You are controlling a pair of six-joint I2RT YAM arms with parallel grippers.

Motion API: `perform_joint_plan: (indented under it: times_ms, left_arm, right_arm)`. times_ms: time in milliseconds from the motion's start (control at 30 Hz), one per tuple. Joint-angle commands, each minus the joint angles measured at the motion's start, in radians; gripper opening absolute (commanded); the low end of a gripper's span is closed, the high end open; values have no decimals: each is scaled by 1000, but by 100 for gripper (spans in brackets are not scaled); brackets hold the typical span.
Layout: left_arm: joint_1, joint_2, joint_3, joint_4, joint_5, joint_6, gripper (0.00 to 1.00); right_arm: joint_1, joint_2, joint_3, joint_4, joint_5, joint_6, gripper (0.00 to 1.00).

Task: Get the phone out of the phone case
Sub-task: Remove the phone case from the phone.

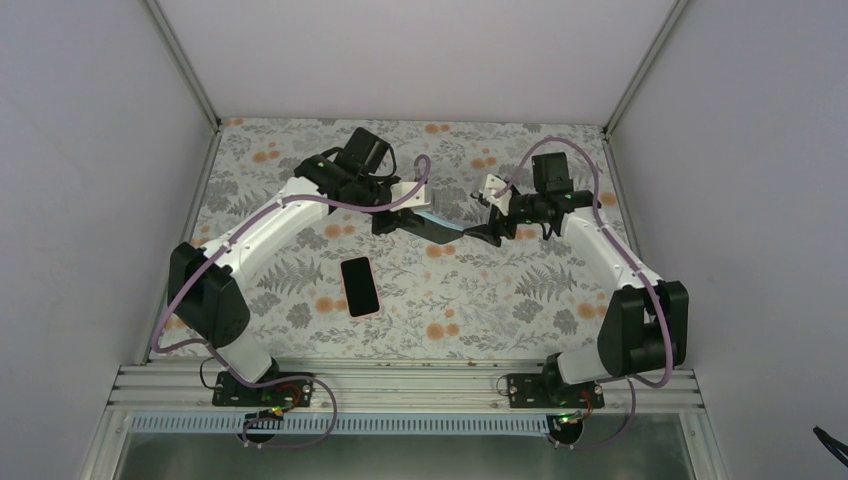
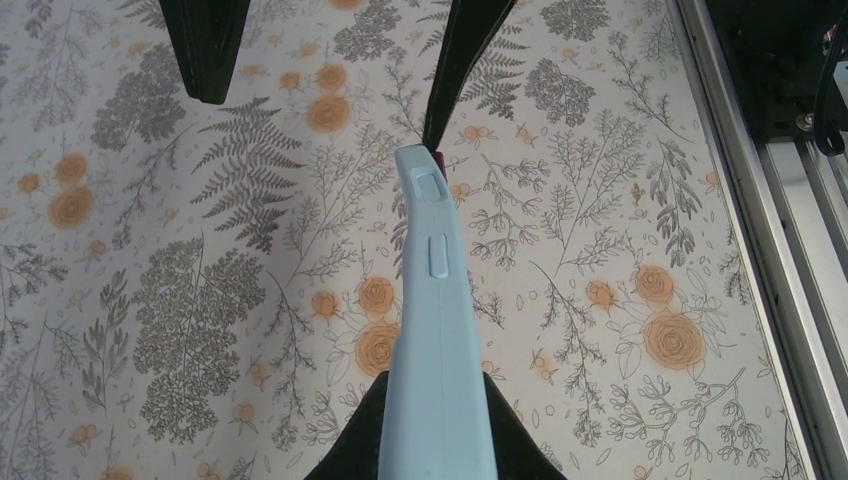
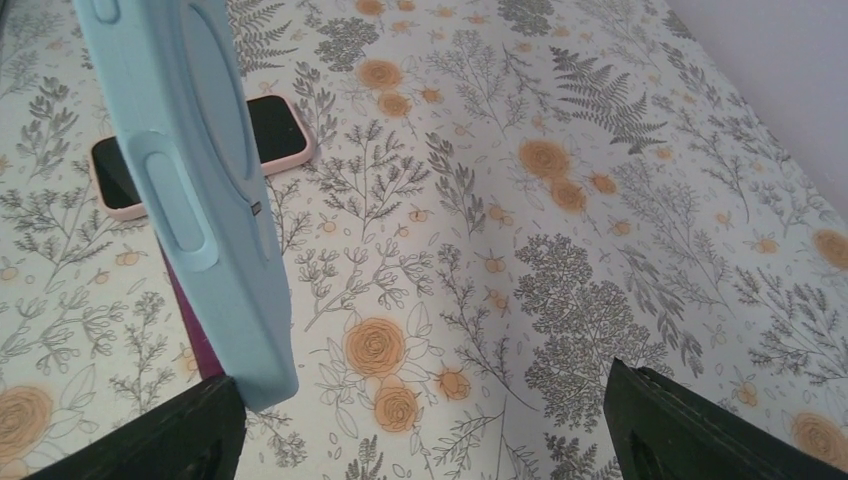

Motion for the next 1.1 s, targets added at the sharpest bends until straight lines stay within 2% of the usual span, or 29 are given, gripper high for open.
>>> perform_joint_plan:
  times_ms: [0,267,500,700,867,967,1067]
  left_arm:
    - [-32,-20,45,7,176,-16,2]
    - [-77,-2,112,-26,208,-35,2]
    - [-78,-6,124,-13,205,-42,2]
    - [-73,-35,122,35,140,-58,2]
    - [-62,-59,114,67,125,-77,2]
    - [-59,-73,106,92,72,-85,2]
    - [-51,-110,62,157,-6,-97,2]
  right_arm:
    - [23,27,-12,162,132,68,90]
    - [76,90,65,187,186,84,88]
    - [156,130,165,37,-19,53,90]
    - [260,196,283,-195,-160,-48,89]
    - [322,209,280,-189,-225,-19,89]
    - [340,300,361,-360,-342,-122,85]
    - [375,390,482,-619,-431,-288,72]
